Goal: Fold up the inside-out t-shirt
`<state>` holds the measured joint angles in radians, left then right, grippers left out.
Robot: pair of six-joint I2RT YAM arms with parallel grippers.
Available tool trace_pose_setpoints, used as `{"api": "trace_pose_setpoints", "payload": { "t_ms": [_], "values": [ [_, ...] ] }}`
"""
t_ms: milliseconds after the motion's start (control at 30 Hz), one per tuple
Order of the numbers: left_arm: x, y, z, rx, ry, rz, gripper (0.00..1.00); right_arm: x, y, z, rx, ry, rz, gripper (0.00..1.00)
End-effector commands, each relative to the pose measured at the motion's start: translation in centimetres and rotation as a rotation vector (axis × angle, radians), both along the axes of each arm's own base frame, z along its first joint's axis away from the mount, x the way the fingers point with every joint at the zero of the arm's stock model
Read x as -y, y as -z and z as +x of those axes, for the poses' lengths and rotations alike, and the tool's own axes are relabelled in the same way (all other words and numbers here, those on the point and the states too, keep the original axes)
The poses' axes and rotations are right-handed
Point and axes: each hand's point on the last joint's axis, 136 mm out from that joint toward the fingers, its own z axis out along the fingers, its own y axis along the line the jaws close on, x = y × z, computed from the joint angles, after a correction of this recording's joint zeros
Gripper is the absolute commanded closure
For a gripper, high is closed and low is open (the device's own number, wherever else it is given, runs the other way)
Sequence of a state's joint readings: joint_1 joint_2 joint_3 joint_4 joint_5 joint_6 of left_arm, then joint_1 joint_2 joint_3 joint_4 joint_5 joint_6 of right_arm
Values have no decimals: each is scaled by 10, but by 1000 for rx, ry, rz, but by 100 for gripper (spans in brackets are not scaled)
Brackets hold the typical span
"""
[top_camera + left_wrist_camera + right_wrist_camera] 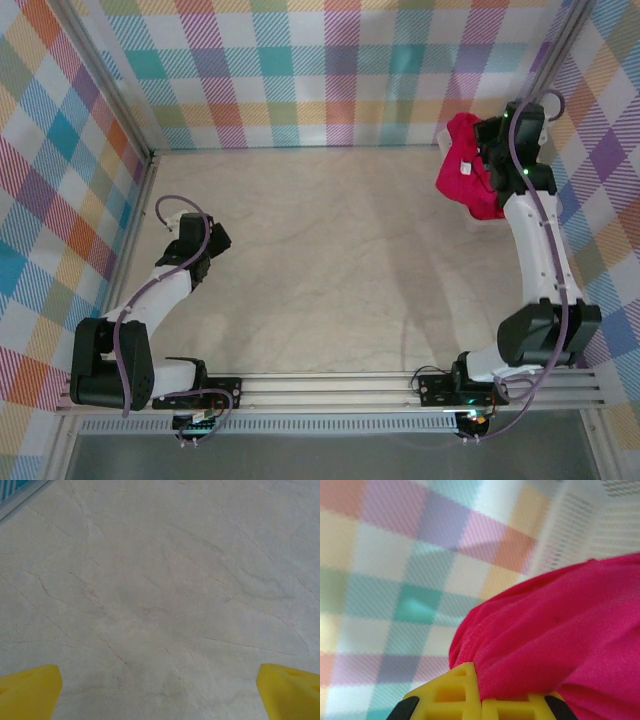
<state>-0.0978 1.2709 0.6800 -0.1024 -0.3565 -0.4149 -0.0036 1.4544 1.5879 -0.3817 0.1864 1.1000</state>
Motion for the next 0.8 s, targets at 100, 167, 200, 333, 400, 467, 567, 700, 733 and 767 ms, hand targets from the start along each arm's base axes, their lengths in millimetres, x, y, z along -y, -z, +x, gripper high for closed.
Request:
{"api": "trace_pose_setpoints", "payload": {
  "t_ms": [100,167,200,333,400,467,567,700,733,767],
  "values": [
    [5,-9,7,21,19,-17,1,-68,-132,-24,310,-231,-236,99],
    [5,-9,8,24,21,-20,1,-86,-121,-19,282,-294,-236,100],
    [5,-8,7,22,20,-20,1,-97,-112,-16,264,-327,-230,100],
    [6,-7,8,18,22,-22,1,-159,-53,-6,170,-461,-247,98],
    [6,-7,8,17,24,-24,1,-193,-11,-2,100,-522,-258,97],
    [7,-6,8,16,29,-24,2,-226,34,1,17,-586,-257,95],
    [6,-7,8,19,25,-20,2,-276,85,3,-113,-762,-250,61],
    [6,-10,12,49,19,-22,0,-279,117,-8,-309,-872,-394,32],
    [10,-11,15,65,37,-41,0,-268,122,-13,-337,-855,-446,27],
    [17,-11,18,78,67,-72,0,-258,126,-18,-348,-840,-490,23]
  ]
}}
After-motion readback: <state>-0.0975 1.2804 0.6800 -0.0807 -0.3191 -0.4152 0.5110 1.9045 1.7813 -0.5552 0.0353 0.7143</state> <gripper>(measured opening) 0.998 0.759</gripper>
